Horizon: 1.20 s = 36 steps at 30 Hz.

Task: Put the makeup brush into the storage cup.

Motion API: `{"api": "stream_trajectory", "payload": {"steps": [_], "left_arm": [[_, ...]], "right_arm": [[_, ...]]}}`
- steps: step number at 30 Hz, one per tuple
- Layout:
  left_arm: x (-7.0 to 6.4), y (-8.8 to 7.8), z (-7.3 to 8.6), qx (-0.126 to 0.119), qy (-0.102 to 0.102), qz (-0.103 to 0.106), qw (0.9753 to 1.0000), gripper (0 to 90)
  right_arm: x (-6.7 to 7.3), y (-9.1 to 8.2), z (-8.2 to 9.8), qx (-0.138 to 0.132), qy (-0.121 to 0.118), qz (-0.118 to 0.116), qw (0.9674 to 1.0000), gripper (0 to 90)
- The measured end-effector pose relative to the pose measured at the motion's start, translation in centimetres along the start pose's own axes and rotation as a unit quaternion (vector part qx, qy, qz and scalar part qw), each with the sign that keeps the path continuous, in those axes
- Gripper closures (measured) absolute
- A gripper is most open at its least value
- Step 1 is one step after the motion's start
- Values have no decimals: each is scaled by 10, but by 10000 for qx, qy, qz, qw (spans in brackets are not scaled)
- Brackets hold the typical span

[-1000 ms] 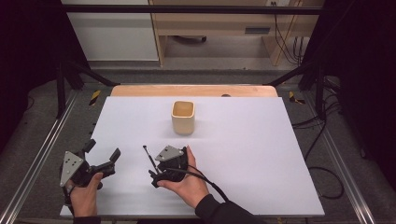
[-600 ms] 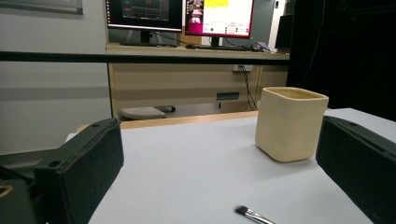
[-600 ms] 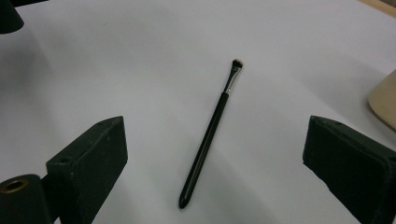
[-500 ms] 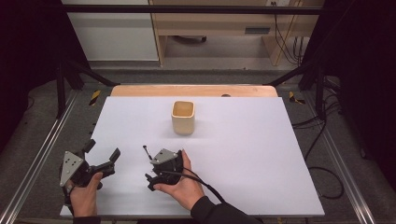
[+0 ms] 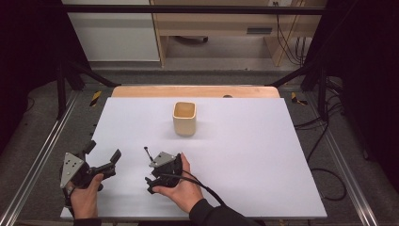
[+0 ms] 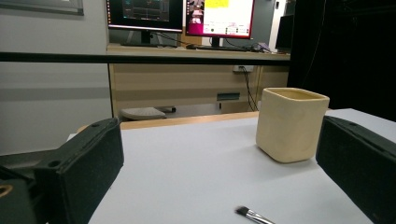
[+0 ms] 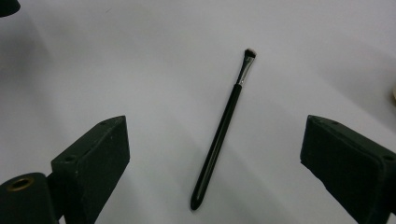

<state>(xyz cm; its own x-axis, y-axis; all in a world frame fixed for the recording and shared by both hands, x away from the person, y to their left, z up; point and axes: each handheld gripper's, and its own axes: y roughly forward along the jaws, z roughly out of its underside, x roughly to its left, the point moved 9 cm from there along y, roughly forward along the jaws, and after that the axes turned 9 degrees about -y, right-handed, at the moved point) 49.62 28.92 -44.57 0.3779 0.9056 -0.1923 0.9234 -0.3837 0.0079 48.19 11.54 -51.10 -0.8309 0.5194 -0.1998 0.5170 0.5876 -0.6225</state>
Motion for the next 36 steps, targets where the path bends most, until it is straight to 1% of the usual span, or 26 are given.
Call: {"api": "stream_trajectory", "payload": {"steps": [5, 10, 17, 18, 21, 24, 30, 32, 35, 36], "left_arm": [[0, 0, 0, 4, 8, -1, 10000, 6], [-1, 0, 0, 21, 24, 10, 10000, 7], [-1, 1, 1, 26, 28, 11, 10000, 7], [-1, 1, 1, 31, 36, 10, 10000, 7], [-1, 1, 1, 35, 43, 13, 10000, 6], [-1, 1, 1, 31, 26, 20, 10000, 7], [-1, 1, 1, 35, 39, 21, 10000, 7], [-2, 1, 1, 36, 41, 23, 10000, 7], [-2, 2, 1, 37, 44, 24, 10000, 7], [-2, 1, 1, 38, 45, 22, 10000, 7]], "right_arm": [[1, 2, 1, 25, 37, -6, 10000, 100], [0, 4, 3, 90, 22, -4, 10000, 126], [1, 10, 5, 145, 65, -89, 9998, 185], [1, 11, 6, 181, 103, -111, 9997, 204], [1, 13, 7, 183, 136, -110, 9997, 215], [0, 14, 8, 214, 146, -150, 9996, 268], [-2, 17, 10, 278, 220, -181, 9992, 291], [-2, 18, 10, 270, 209, -184, 9992, 307], [-2, 19, 11, 307, 216, -213, 9991, 359], [-2, 19, 11, 307, 216, -213, 9991, 359]]}}
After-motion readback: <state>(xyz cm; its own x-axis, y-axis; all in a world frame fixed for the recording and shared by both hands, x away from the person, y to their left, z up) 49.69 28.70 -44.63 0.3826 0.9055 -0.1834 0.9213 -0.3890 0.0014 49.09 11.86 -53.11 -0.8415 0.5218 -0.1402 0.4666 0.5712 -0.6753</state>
